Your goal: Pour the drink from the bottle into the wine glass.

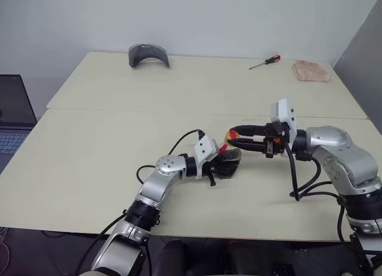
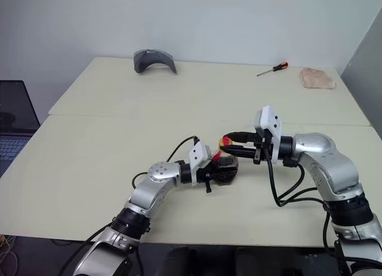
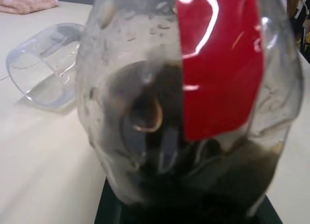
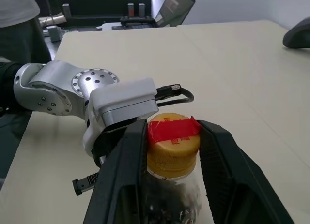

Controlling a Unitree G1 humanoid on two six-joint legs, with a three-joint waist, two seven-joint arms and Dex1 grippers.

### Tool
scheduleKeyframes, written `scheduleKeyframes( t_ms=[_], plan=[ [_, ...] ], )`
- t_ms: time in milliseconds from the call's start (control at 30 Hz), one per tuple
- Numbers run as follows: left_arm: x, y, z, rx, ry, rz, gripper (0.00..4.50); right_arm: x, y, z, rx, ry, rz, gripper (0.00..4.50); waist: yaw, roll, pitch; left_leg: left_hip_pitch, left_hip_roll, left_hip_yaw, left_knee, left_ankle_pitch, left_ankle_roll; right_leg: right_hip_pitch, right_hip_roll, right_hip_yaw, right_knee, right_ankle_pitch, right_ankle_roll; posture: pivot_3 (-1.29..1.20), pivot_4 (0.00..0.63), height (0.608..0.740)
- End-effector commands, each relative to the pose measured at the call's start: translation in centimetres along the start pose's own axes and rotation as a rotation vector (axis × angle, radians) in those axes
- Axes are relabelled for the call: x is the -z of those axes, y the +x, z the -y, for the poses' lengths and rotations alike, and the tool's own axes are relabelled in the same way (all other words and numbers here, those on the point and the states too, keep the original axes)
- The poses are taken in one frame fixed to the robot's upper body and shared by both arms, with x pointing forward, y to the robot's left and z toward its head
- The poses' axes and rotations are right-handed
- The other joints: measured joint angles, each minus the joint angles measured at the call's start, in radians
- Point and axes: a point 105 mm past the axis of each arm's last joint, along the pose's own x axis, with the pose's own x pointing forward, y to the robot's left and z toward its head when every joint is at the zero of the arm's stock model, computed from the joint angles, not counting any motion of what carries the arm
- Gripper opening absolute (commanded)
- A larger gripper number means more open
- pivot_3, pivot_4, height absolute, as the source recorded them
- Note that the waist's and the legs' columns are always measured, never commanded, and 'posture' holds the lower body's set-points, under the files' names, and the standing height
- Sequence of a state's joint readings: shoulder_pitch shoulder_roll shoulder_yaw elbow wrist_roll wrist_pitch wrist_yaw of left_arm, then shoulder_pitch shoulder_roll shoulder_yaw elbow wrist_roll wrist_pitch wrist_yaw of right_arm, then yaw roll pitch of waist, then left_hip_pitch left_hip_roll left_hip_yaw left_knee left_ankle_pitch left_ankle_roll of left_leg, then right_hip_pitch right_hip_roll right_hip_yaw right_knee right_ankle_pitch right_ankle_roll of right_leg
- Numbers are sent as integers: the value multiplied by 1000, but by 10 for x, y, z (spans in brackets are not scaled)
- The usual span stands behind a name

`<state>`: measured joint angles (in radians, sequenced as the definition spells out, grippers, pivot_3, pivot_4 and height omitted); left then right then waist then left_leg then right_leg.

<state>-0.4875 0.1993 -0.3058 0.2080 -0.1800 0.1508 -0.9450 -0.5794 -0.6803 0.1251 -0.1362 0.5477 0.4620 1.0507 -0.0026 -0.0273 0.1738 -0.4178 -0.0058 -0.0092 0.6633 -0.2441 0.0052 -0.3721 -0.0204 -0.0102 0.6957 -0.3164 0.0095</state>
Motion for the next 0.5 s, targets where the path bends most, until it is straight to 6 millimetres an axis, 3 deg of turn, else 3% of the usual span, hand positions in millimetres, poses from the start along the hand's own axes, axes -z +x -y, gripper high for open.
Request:
scheduleKeyframes(
  t_ms=[33,67,200,367,500],
  plan=[
    [-33,9,12,60,115,105,781,7,-11,21,116,-17,-61,1204,0,0,0,0,0,0,0,0,0,0,0,0,0,0,0,0,150,740],
    [-33,9,10,47,116,107,764,3,-11,19,120,-15,-45,1204,1,0,0,0,0,0,0,0,0,0,0,0,0,0,0,0,150,740],
    [-32,8,4,4,121,107,759,-10,-19,13,207,-40,5,2601,3,0,0,-1,0,0,0,0,0,0,0,0,0,0,0,0,150,740],
    [-32,10,-1,-39,128,116,746,-35,-33,-10,306,-22,92,4470,7,0,0,-2,0,-1,0,0,0,-1,-1,-1,-1,0,0,0,150,740],
    [-33,11,-9,-88,167,123,745,-43,-32,-28,441,-6,142,4500,5,0,0,-2,0,-1,0,0,0,-1,-1,-1,-1,0,0,0,150,740]
  ],
)
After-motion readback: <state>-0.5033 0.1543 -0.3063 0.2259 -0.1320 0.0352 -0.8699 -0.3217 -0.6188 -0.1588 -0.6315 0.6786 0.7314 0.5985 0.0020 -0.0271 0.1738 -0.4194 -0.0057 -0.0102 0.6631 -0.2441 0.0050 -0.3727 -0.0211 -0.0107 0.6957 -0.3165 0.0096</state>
